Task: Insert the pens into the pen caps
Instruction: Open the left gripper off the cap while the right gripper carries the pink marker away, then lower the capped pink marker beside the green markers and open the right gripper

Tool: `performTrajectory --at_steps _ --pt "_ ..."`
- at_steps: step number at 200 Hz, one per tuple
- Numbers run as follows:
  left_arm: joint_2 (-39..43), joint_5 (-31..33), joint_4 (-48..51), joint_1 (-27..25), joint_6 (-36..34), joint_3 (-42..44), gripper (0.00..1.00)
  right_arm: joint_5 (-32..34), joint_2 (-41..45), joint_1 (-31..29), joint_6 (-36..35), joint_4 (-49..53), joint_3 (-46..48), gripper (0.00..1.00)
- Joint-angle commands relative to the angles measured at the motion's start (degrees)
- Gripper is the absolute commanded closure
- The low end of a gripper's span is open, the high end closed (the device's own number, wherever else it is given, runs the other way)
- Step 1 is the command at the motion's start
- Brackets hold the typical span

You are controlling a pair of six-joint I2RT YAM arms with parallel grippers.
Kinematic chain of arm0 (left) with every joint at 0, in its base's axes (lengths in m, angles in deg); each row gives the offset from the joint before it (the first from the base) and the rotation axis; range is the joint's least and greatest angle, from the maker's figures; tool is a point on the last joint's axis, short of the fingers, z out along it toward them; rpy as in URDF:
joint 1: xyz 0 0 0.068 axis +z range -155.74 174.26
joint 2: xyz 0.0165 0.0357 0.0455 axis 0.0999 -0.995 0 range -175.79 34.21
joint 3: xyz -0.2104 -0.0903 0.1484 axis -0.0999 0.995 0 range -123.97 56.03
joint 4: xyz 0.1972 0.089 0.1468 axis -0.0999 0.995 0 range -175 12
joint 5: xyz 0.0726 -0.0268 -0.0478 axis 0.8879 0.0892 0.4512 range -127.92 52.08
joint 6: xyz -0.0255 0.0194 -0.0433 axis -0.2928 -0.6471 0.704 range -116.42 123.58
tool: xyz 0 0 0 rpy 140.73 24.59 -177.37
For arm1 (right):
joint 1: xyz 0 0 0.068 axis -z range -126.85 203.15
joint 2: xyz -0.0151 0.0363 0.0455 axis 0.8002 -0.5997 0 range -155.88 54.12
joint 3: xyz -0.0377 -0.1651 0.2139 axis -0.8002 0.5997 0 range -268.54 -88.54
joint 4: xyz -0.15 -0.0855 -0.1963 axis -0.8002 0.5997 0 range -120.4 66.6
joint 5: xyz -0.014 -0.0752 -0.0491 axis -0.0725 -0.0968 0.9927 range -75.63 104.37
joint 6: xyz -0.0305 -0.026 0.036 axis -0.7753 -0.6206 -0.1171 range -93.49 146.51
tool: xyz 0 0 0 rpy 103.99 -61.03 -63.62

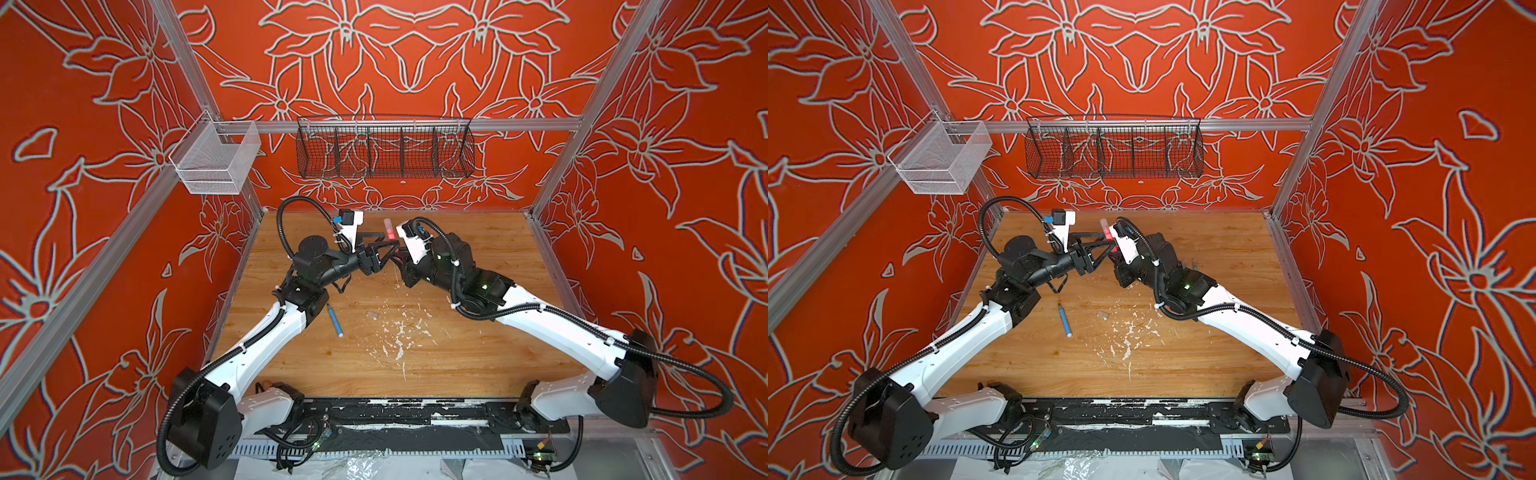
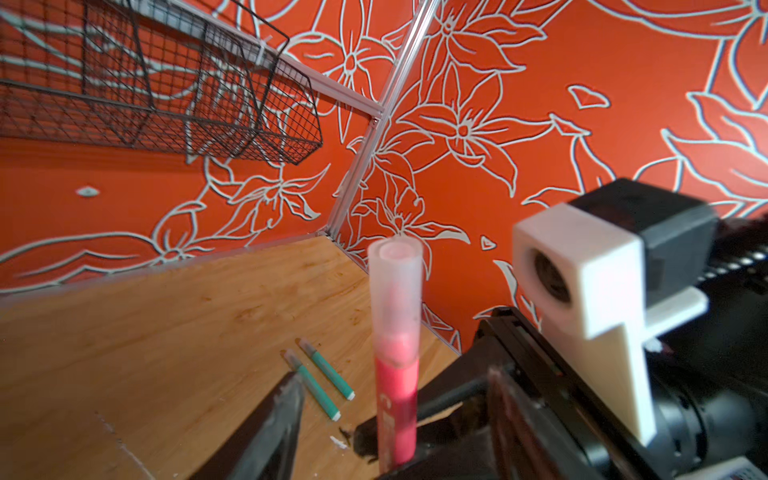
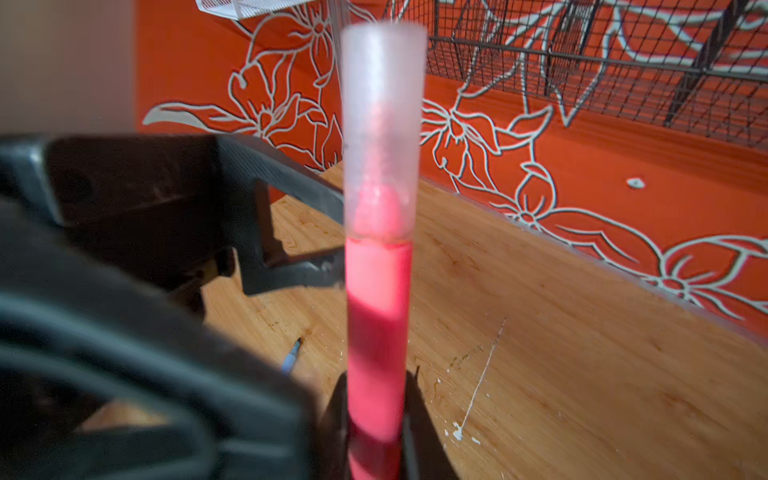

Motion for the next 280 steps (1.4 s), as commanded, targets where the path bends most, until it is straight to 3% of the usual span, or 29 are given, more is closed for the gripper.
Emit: performTrajectory --at_steps 1,41,65,109,166,221,280 --pt "3.01 8.95 -1.16 0.14 -0.54 1.66 0.26 4.4 -1.25 3.48 5.94 5.24 1.95 1.0" --pt "4.93 26.07 3.19 0.14 -1.01 2.5 0.25 4.78 -7.38 11.22 15.82 12.58 5.45 1.0" --pt "5.04 30.82 5.94 0.23 -1.06 1.99 0.25 6.06 -12.28 13.46 18.39 14.98 5.91 1.0" --pt "4.96 30.0 6.62 0.23 -0.88 1.52 0.26 5.0 -20.36 16.55 21.15 20.04 3.6 1.0" --pt "4.41 27.93 6.49 0.23 0.29 1.26 0.26 7.35 -28.38 17.57 20.78 18.56 1.41 1.0" --pt "3.94 26.89 6.38 0.23 0.35 1.26 0.26 9.75 -32.21 17.91 21.14 20.23 -0.1 1.0" --pt "3.76 27.65 6.84 0.23 -0.28 1.09 0.26 11.02 -34.1 18.0 22.13 22.57 -1.71 0.9"
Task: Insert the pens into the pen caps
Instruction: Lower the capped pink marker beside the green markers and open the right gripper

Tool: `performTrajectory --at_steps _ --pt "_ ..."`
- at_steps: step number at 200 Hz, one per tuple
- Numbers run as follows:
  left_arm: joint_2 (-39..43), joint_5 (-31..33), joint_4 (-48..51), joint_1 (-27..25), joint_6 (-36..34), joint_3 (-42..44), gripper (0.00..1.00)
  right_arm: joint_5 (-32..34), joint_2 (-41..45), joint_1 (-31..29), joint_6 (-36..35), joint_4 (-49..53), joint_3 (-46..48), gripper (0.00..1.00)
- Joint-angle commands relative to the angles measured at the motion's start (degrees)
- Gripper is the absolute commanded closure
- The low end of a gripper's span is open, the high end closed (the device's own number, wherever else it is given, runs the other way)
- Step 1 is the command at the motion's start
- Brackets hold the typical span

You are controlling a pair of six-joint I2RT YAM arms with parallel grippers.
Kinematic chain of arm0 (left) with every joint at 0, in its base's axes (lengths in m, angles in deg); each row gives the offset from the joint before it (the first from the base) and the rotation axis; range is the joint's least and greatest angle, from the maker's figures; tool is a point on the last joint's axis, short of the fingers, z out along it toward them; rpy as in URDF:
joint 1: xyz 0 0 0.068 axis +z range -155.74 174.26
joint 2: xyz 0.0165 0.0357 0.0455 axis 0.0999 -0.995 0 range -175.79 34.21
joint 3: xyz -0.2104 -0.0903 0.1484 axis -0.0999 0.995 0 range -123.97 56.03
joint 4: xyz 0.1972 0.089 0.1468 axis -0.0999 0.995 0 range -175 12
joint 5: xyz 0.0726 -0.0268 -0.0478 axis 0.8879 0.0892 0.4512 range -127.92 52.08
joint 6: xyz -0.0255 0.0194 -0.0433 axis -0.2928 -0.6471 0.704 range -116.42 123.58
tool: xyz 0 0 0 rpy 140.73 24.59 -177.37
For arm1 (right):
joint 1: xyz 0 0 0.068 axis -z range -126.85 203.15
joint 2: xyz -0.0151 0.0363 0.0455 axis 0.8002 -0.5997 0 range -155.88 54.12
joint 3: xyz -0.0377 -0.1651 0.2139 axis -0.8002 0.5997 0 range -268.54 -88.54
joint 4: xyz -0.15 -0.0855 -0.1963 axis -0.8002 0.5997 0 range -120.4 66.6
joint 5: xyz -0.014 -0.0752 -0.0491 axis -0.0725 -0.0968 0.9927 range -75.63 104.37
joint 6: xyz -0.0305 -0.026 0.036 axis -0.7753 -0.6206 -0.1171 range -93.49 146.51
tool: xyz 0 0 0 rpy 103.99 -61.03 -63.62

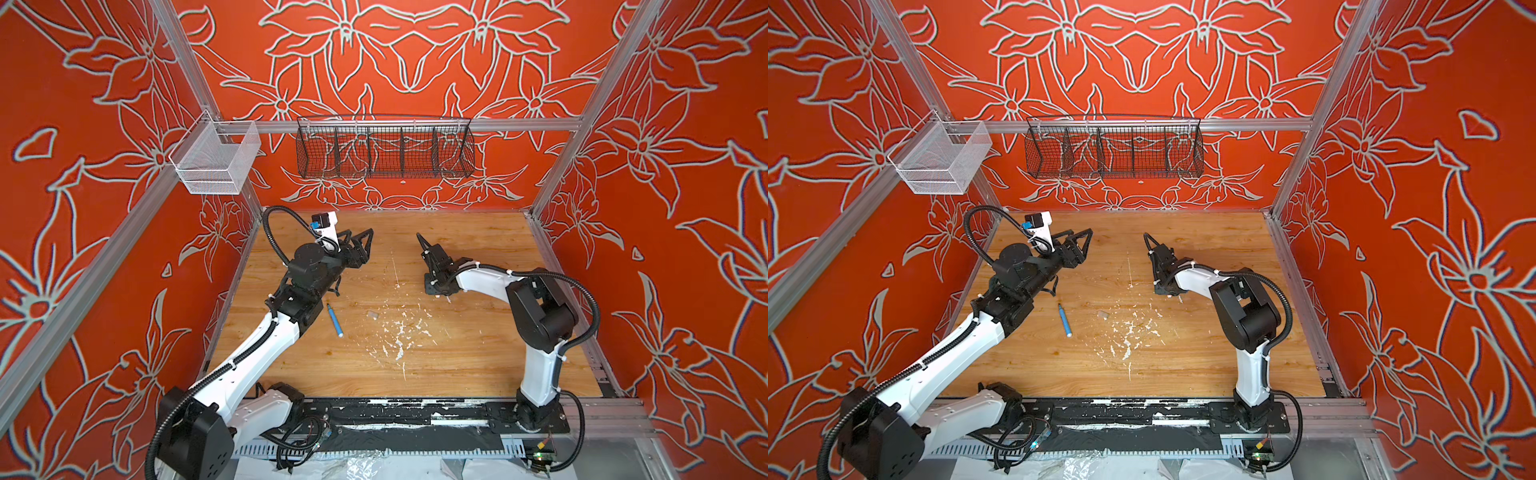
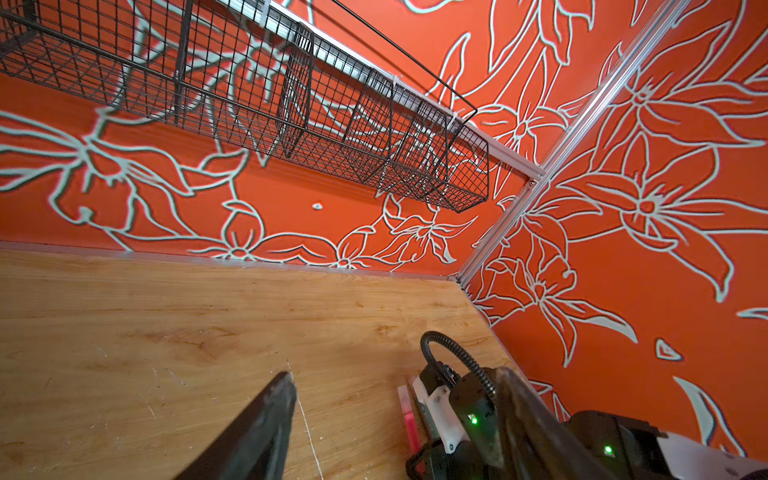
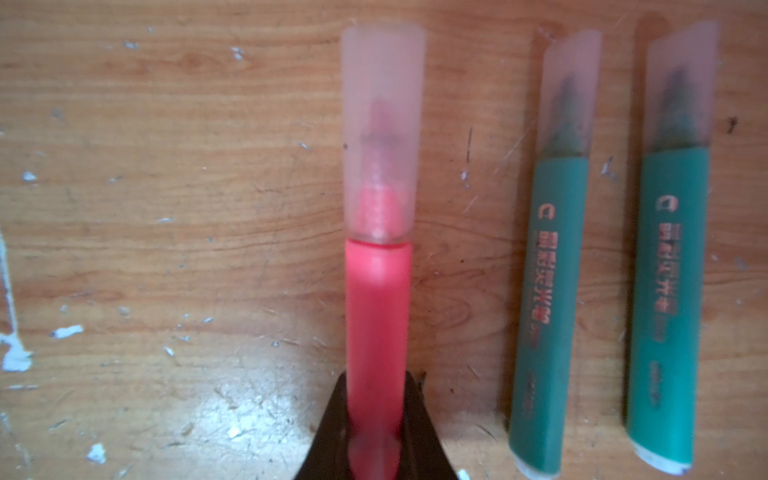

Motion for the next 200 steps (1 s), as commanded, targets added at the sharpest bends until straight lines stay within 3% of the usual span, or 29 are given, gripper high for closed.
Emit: performTrajectory --at_steps 1,98,200 --pt "-0.24 0.1 -0.12 0.12 -0.01 -1.14 0.26 2.52 -2.81 0.49 1.8 4.38 -1.01 0.9" --pt "0.93 1.77 0.4 0.12 -1.17 -1.16 0.26 3.56 -7.13 0.71 4.49 12.99 -7.57 0.79" --pt "2.16 1.94 0.29 0.12 -1.83 -1.22 0.25 3.57 -5.19 0.25 4.44 15.98 -8.57 0.71"
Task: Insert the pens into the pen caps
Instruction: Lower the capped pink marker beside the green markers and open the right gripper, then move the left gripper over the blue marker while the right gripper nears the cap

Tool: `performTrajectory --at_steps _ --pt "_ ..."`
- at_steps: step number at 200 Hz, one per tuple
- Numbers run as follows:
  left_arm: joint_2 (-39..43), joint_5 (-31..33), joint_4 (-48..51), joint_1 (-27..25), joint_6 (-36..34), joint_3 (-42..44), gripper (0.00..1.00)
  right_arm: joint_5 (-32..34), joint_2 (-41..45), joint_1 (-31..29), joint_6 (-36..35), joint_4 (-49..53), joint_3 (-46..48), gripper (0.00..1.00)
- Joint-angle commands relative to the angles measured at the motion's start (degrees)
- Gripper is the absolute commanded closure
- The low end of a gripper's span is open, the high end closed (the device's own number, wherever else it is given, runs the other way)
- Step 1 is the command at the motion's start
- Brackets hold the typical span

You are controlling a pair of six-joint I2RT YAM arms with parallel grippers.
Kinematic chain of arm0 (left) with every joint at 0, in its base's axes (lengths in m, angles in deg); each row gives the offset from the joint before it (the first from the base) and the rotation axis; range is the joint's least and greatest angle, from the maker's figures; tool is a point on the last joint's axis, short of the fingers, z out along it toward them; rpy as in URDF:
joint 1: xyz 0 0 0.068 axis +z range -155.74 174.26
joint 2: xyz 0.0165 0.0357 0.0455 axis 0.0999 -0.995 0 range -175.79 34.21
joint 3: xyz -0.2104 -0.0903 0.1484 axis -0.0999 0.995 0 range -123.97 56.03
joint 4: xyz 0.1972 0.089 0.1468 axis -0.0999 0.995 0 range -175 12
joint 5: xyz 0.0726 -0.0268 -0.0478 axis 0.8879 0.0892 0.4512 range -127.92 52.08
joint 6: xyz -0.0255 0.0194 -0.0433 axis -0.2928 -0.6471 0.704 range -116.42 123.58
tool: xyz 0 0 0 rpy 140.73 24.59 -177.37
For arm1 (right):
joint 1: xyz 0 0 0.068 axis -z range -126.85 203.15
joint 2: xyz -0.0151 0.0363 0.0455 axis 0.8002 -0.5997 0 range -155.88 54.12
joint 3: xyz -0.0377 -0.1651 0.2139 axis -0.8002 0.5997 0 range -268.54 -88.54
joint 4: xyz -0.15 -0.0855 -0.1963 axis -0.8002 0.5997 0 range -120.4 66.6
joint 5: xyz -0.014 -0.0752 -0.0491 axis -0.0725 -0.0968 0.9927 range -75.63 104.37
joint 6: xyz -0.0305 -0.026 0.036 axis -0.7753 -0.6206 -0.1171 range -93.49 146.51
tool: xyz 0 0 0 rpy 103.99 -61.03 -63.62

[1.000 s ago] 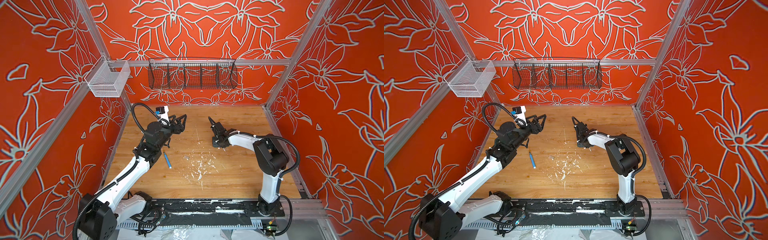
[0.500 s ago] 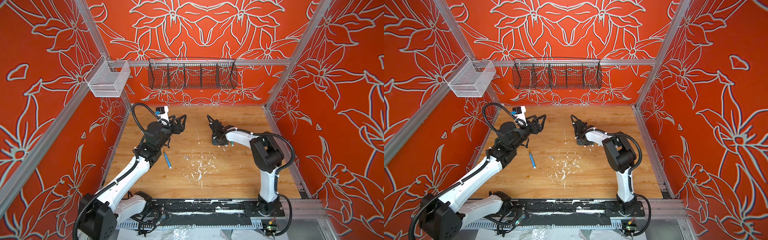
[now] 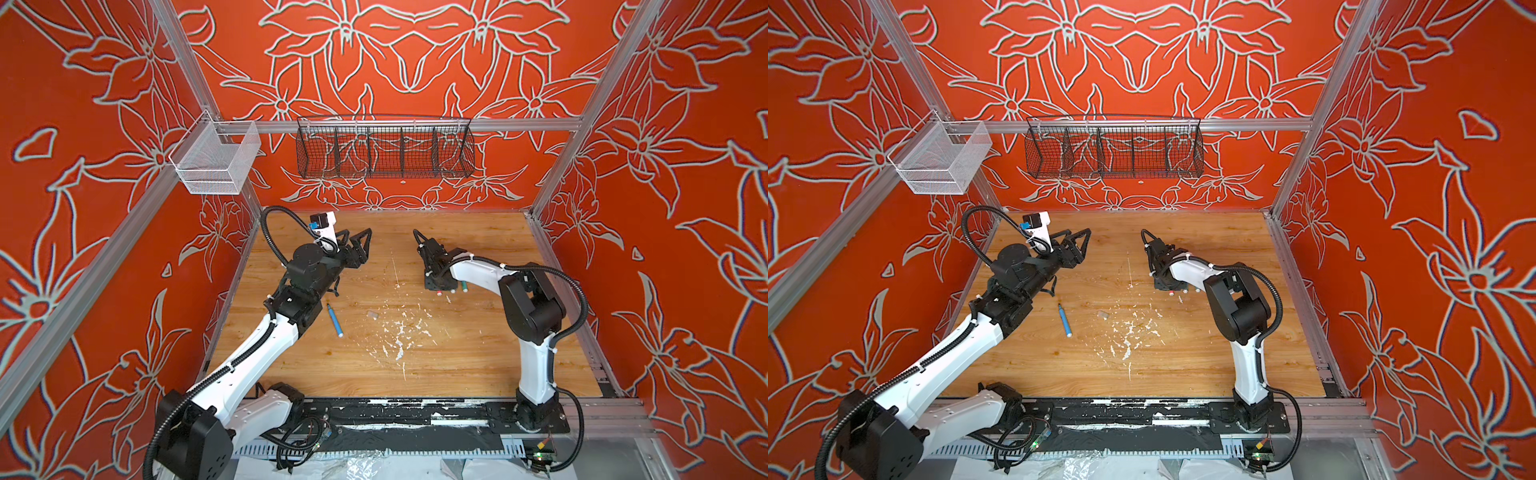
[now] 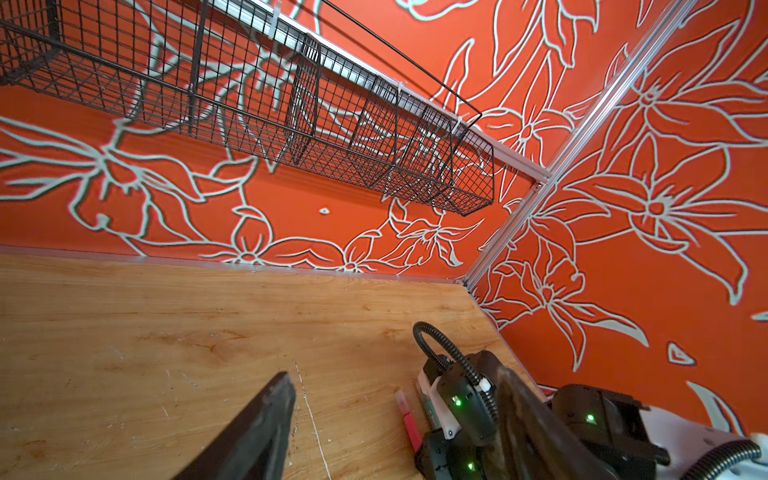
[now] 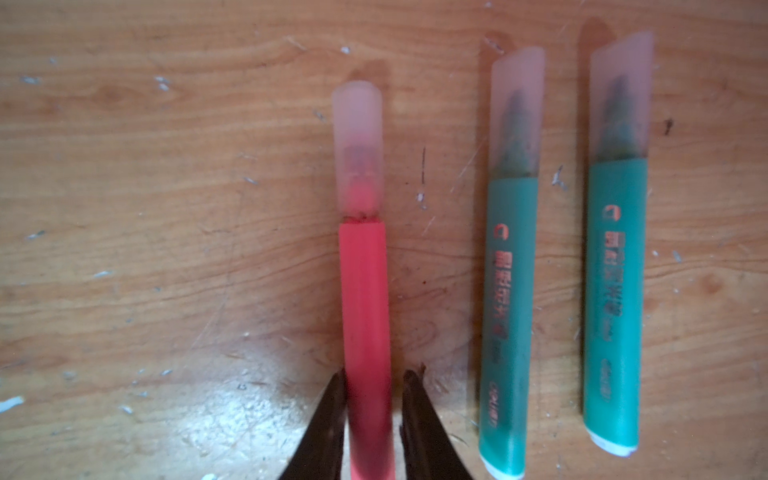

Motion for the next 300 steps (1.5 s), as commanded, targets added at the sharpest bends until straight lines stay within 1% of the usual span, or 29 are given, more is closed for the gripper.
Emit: performTrajectory --at_steps 1,28,58,93,115,149,170,183,193,205,220,240,249,269,278,300 --pt "1.2 0.72 -0.28 0.12 -0.74 -1.18 0.25 0.44 -0.16 -0.18 0.86 5.79 0.29 0.7" --pt "0.98 1.25 0.58 0.13 -1.11 -1.61 0.25 0.03 3.78 -0.39 -0.47 7.34 -0.64 0.65" --pt "0.5 2.04 1.35 0.12 -1.93 -2.02 0.24 -3.76 10.25 -1.24 -3.11 8.67 -2.1 0.6" --pt "-0.72 2.85 3.11 0.08 -3.15 -3.1 0.24 -4.69 15.81 -3.98 -6.28 11.12 -5.66 0.58" --pt "-0.97 6.59 6.06 0.02 -2.1 -3.97 0.24 -6.12 18.85 -4.53 -7.69 11.26 -6.95 0.59" --pt "0.77 12.49 17.79 0.04 2.53 -4.83 0.26 -8.19 23.58 -4.89 -9.99 7.56 -5.37 0.59" --pt "1.61 16.13 29.34 0.04 7.3 -5.74 0.26 -10.31 25.84 -5.12 -11.18 3.53 -2.59 0.6" --pt "1.51 16.83 36.37 0.03 9.98 -6.2 0.26 -11.26 26.93 -5.58 -12.59 0.85 -0.83 0.61" --pt "1.21 17.09 41.77 0.04 12.37 -6.33 0.27 -11.76 27.21 -6.37 -13.82 -0.76 0.25 0.62" --pt "0.86 17.35 47.41 0.03 15.5 -5.77 0.28 -10.71 27.3 -7.48 -13.05 -2.09 0.96 0.63" --pt "0.37 18.05 51.82 0.03 18.61 -3.9 0.29 -15.25 26.55 -8.91 -13.47 -4.01 1.7 0.65" --pt "0.14 20.53 56.1 0.03 23.72 -1.14 0.32 -16.88 23.99 -11.51 -15.62 -3.66 0.32 0.67" --pt "0.28 21.1 56.66 0.05 25.96 0.57 0.32 -17.24 22.67 -12.76 -16.76 -3.7 -0.24 0.67" --pt "-0.24 20.34 55.68 0.12 30.01 4.67 0.34 -20.62 19.56 -14.5 -17.95 -4.04 -1.39 0.66" --pt "-1.15 19.91 56.11 0.12 31.77 5.7 0.35 -21.03 18.27 -15.46 -18.46 -4.46 -1.61 0.66" --pt "-3.71 19.16 56.25 0.2 33.73 7.42 0.34 -22.97 14.21 -18.13 -19.29 -4.22 -3.12 0.65"
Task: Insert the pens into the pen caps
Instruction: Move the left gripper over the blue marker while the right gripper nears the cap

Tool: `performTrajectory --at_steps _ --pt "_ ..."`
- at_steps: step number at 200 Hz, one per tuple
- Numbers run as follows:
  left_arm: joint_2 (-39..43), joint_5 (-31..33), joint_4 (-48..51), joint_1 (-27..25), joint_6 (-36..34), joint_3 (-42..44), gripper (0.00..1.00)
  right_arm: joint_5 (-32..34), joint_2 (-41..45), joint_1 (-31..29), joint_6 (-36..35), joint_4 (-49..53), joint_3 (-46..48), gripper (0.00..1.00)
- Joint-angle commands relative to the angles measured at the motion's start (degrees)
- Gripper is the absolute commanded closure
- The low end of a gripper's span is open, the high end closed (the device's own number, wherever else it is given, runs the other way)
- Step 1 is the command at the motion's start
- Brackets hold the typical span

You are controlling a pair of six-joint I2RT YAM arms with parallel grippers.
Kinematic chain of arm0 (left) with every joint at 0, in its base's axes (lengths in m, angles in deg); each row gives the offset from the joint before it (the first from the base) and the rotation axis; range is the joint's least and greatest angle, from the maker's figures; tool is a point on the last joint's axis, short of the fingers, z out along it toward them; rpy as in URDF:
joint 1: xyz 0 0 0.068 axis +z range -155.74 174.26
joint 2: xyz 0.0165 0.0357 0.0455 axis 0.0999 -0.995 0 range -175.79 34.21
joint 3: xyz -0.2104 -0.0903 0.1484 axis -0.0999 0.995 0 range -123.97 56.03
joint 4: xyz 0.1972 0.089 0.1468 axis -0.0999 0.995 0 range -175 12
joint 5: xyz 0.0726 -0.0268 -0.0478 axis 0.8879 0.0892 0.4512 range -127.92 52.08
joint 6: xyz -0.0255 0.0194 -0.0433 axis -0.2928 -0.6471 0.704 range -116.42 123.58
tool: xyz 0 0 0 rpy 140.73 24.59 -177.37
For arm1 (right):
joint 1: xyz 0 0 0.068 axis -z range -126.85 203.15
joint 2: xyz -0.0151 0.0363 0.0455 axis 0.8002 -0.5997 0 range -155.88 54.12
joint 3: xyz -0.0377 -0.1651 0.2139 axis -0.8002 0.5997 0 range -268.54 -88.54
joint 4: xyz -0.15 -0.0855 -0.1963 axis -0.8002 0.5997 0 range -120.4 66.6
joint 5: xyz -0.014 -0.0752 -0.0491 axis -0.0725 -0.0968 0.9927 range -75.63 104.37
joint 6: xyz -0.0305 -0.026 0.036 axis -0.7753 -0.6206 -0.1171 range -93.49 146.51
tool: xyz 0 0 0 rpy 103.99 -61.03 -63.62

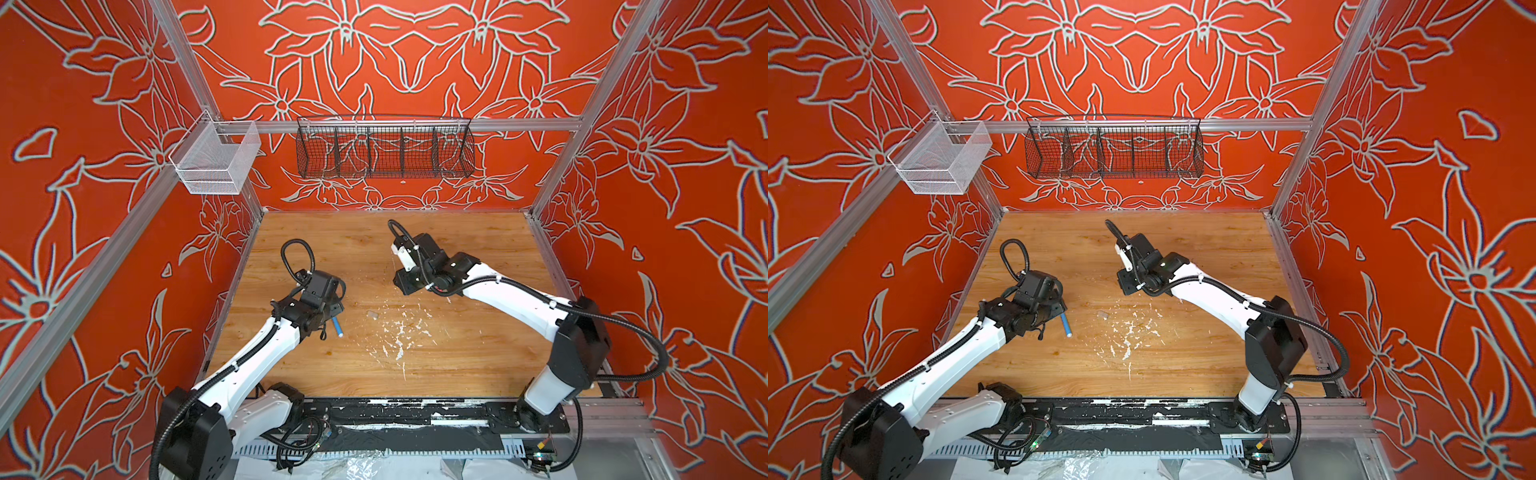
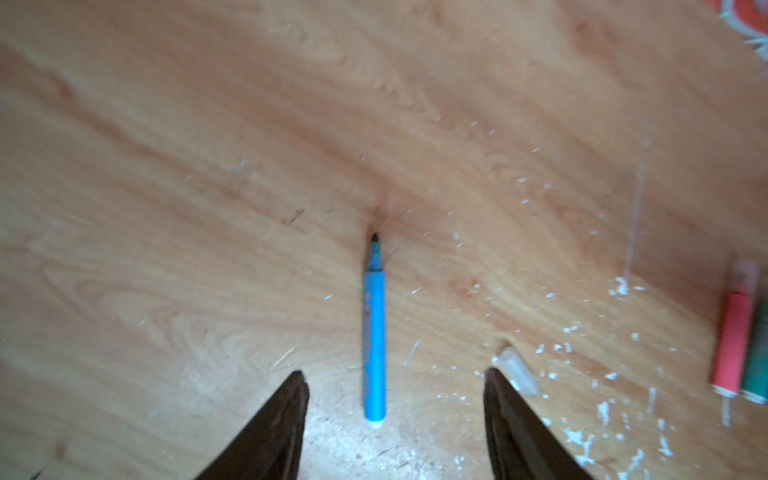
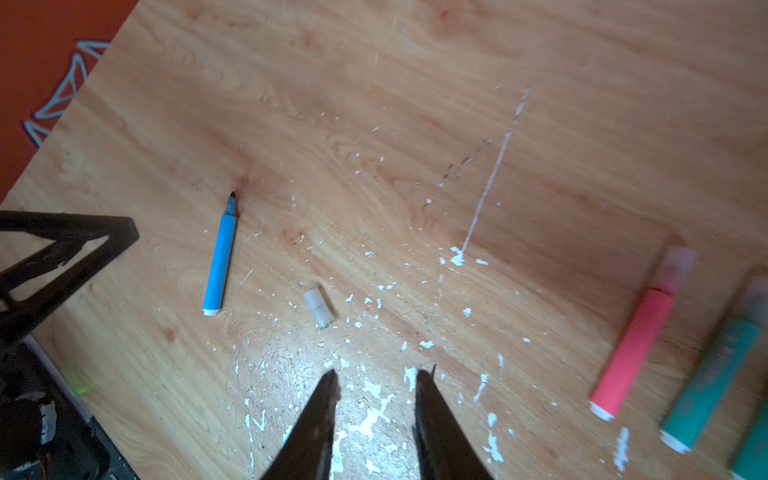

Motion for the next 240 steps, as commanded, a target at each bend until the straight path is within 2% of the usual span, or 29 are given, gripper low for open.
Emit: performTrajectory --at_steps 1,47,79,112,156,195,240 --pt "-2.41 0.7 2.32 0.2 6.33 1.3 0.34 -3.8 -3.74 -2.43 -2.54 -0.6 -2.58 0.65" --pt "-6.59 -1.22 -1.65 0.63 5.65 4.68 0.35 -1.55 -13.3 -7.17 -4.72 0.18 -5.16 0.59" --pt "-7.77 -2.64 -6.33 1.52 4.9 6.62 0.36 -1.6 -17.27 -7.24 -5.39 -1.16 -6.5 0.56" --pt "-9.81 -3.37 -8.48 2.14 3.95 6.29 0.37 1.22 -20.9 -7.2 -6.41 -0.37 -8.58 0.55" --pt "-13.32 -4.93 -9.62 2.49 0.75 3.93 0.37 2.48 -21.73 -7.15 -6.52 -0.37 -9.8 0.55" --pt "-17.14 -3.82 -9.44 2.67 0.47 2.5 0.45 2.63 -21.13 -6.97 -6.01 -0.54 -9.77 0.55" --pt "-15.29 -2.85 -8.96 2.84 1.06 3.08 0.48 1.12 -23.9 -6.82 -6.48 -0.3 -12.04 0.58"
